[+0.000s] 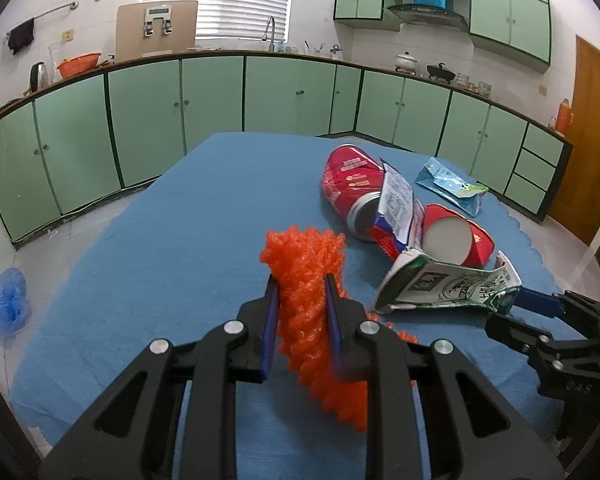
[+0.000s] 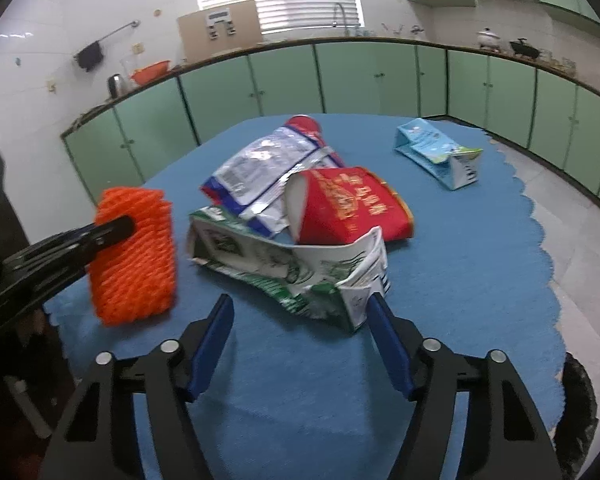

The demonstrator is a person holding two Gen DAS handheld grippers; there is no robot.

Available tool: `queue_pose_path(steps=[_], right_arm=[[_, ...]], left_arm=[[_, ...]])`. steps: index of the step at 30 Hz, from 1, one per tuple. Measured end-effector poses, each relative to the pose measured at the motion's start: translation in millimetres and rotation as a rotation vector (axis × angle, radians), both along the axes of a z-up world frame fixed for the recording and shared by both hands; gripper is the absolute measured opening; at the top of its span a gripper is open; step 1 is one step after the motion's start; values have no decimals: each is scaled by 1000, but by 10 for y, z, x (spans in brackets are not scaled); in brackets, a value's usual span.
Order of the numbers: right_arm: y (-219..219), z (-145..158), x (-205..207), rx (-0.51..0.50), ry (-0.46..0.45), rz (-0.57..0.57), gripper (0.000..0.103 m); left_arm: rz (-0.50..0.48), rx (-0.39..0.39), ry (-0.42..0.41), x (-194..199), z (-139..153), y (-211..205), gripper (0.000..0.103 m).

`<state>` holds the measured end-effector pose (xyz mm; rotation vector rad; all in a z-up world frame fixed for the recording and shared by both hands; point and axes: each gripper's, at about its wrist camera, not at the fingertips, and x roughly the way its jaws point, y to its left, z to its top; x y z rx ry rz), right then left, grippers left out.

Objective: Collect trash
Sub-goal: 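Lower the right tool onto the green-white milk carton and close on it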

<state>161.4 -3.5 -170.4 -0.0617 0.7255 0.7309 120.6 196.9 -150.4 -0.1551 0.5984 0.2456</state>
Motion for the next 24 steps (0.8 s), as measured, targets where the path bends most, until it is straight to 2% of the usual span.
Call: queue_pose_path(steps=[5,14,19,22,24], right_arm=[[48,17,-120,29,23,57,64],[-55,48,47,14,-3,-25,64],[2,1,119,-12,1,-12,66],[29,-4,168,-9,4,-21,72],[44,-7,190,-15,2,-18,73]], left_arm=[[9,3,4,-27,-7,52,20],[10,-4,9,-35,-30,90,20],[12,-5,14,-25,-54,99,21],[13,-4,15,-13,-56,95,20],[12,-4,16,-15,-58,101,21]])
